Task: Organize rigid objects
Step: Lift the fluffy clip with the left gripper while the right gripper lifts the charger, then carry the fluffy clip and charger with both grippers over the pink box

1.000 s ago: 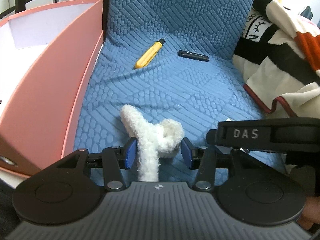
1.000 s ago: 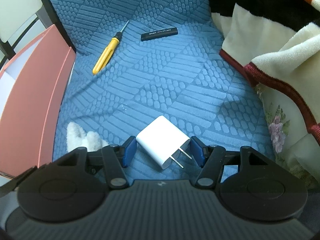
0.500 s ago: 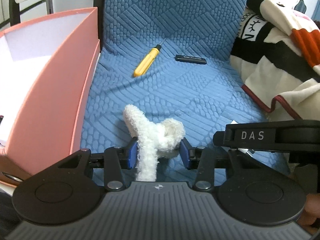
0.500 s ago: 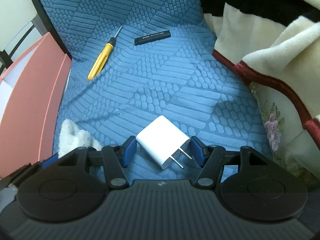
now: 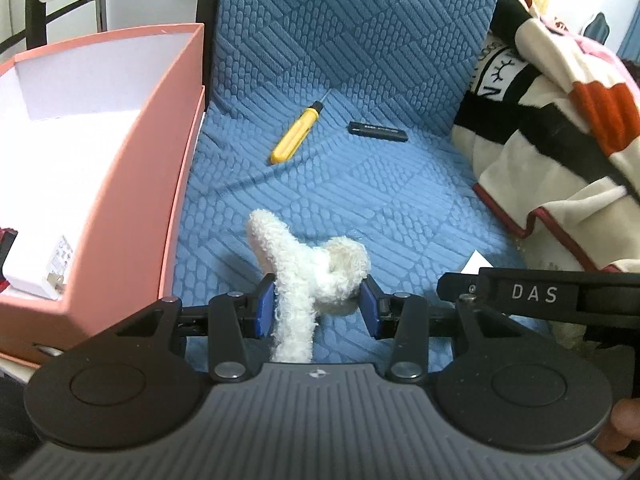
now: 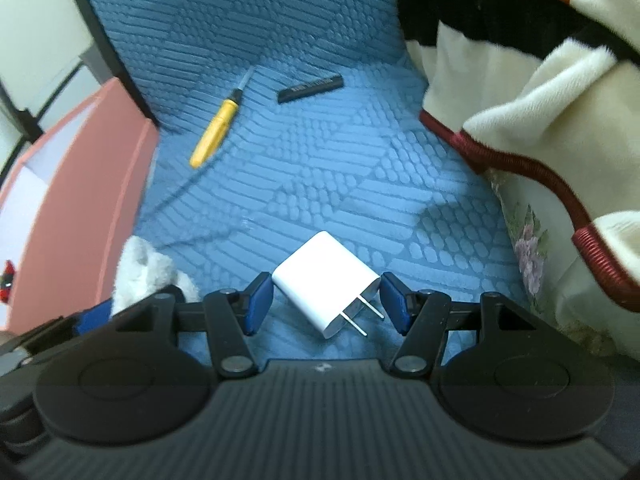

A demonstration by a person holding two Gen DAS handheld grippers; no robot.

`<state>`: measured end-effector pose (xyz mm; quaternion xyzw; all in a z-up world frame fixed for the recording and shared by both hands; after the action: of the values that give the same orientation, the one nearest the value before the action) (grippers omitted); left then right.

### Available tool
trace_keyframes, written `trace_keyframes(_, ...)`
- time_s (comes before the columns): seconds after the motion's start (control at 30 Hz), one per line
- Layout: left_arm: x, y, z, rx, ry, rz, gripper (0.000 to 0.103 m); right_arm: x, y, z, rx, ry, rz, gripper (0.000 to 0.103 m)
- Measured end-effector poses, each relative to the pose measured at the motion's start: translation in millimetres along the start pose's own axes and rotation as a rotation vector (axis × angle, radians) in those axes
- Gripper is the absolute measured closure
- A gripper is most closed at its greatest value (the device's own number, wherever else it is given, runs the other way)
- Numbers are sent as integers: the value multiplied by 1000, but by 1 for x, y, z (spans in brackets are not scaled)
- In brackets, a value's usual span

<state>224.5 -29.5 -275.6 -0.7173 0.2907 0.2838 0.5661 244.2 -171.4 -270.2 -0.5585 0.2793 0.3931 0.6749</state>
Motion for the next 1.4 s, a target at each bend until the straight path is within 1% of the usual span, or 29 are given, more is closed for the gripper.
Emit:
trace_keyframes(0.07,-7,0,1,-6,3,2,54,-7,0,2,-29,-7,-16,41)
trace_keyframes(0.17,-15,1,-2,-14,16,10,54,-15,3,2,-40,-17,-19,41)
trace_keyframes(0.3,-24,2,-8,17,14,16,54,-19,9,2,-47,-34,-10,41)
trace_keyframes(0.43,-32,5,-8,22,23,29,54,-22,13,4,-57,-43,-4,41)
trace_keyframes(0.6,-47,4,-2,-18,52,38,54,-28,14,13,-83,-61,-4,41)
trace_keyframes(0.73,-63,-11,2,-1,65,20,54,-40,9,24,-90,-79,-20,41)
trace_keyframes(0.87,-80,-31,10,13,72,1,54,-55,-3,39,-100,-94,-58,41)
trace_keyframes(1.03,-94,-55,23,-6,85,-9,54,-70,-21,65,-126,-109,-101,41)
trace_keyframes(1.4,-130,-105,63,-38,79,-83,54,-101,-66,121,-173,-167,-196,41)
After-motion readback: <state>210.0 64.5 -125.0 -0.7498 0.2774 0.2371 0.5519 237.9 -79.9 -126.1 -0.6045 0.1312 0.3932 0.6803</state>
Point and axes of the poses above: each gripper's, at about its wrist camera, not at the fingertips, and x roughly the way its jaws point, z to its left, y to its underside, the point moved 8 cm from there along x, roughly the way its jaws point, and after that the axes turned 1 degree about -x, right-handed, at the moved point
